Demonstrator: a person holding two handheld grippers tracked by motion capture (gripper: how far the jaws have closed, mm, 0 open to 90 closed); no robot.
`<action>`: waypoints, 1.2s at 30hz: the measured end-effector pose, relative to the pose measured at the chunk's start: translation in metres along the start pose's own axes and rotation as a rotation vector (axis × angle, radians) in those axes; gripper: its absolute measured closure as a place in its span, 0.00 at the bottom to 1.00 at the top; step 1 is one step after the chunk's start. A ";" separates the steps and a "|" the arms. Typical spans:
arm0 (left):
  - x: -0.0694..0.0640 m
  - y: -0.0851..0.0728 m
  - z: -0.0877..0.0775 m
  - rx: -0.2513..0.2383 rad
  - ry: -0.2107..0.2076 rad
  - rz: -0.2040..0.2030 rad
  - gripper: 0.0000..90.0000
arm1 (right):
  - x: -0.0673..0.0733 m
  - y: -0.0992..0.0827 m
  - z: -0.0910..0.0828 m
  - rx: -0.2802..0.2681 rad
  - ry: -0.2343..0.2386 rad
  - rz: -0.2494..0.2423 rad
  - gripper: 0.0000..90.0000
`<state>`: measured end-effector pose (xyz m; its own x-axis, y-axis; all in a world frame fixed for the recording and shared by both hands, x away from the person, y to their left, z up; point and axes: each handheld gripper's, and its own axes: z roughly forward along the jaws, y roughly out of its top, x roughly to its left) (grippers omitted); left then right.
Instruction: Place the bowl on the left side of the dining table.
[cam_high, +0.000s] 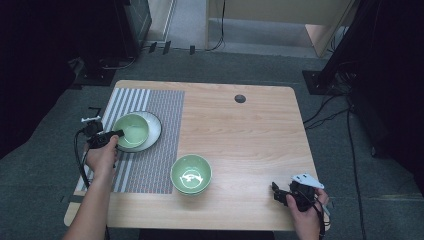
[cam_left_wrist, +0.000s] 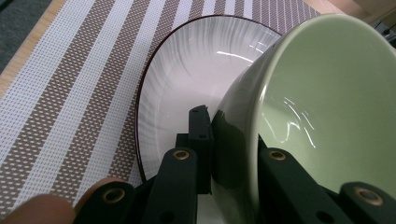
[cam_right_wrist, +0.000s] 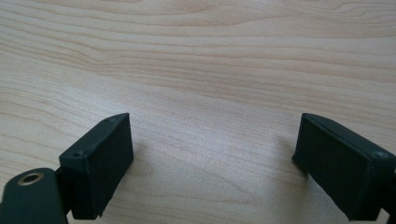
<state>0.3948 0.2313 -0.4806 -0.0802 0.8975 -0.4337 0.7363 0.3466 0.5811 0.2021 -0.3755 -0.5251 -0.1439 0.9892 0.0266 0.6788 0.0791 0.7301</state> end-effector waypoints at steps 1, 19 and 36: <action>0.000 0.001 0.001 0.000 0.000 -0.004 0.91 | 0.000 0.000 0.000 0.000 0.000 0.000 0.13; 0.002 0.010 0.009 -0.008 0.001 -0.080 0.86 | 0.000 0.000 0.000 0.000 0.000 0.000 0.13; -0.012 0.010 -0.014 -0.190 -0.002 0.117 0.41 | 0.000 0.000 0.000 0.000 0.000 0.000 0.13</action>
<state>0.3940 0.2273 -0.4599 -0.0003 0.9340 -0.3573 0.6004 0.2859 0.7468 0.2021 -0.3755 -0.5251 -0.1439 0.9892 0.0269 0.6788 0.0789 0.7301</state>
